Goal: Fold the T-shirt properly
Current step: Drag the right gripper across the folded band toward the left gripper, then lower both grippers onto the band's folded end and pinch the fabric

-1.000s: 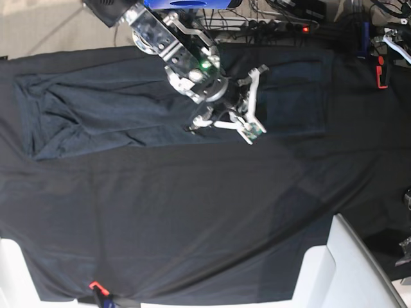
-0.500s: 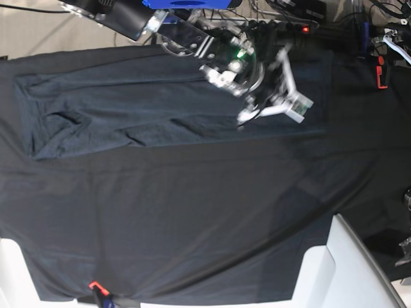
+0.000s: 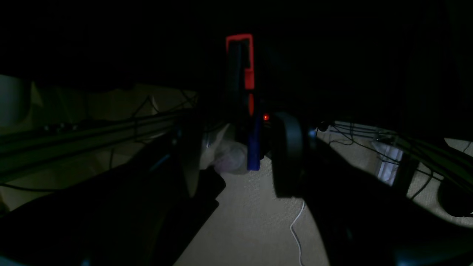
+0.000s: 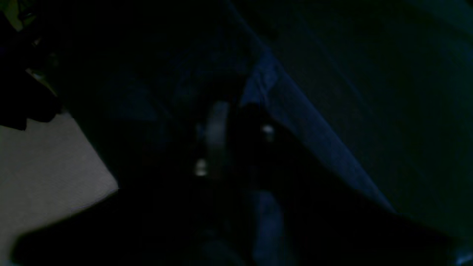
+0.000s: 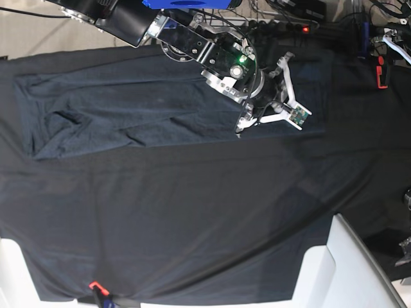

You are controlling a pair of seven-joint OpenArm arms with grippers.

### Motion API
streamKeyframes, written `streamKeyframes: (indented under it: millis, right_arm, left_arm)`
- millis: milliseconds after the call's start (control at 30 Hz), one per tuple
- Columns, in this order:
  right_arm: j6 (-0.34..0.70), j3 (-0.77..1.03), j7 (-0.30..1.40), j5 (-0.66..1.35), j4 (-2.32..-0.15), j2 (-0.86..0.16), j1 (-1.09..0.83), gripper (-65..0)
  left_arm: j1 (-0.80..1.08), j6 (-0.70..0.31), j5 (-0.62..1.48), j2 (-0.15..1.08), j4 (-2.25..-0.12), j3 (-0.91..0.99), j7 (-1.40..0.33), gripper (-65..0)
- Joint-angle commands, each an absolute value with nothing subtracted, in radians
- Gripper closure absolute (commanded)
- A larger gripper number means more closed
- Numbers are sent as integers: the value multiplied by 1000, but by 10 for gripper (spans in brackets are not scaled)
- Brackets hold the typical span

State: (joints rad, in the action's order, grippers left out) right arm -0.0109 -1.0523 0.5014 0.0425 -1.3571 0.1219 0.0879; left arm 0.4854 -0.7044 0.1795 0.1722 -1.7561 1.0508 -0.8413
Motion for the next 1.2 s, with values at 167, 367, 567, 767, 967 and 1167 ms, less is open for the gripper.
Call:
streamKeyframes:
  millis: [167, 367, 567, 767, 967, 1167]
  right_arm:
    - [-12, -1102, 475, 42, -1494, 140, 104, -588]
    - [-12, -974, 479, 41, -1586, 84, 51, -576]
    - [-12, -756, 476, 42, -1592, 4, -59, -572]
    - [-12, -674, 475, 42, -1596, -67, -133, -572]
    - [-12, -673, 475, 42, -1596, -111, -162, -572]
    - [-12, -673, 475, 42, -1596, -117, -176, -572]
  left_arm:
    - [490, -698, 182, 186, -1770, 1036, -829, -290]
    - [487, -698, 203, 163, -1790, 934, -835, -298]
    - [430, -698, 320, 116, -1765, 855, -837, -327]
    - [317, -698, 371, 119, -1535, 759, -831, -499]
    - [248, -698, 420, 159, -1403, 682, -828, -568]
    - [209, -698, 418, 160, -1297, 673, -762, -566]
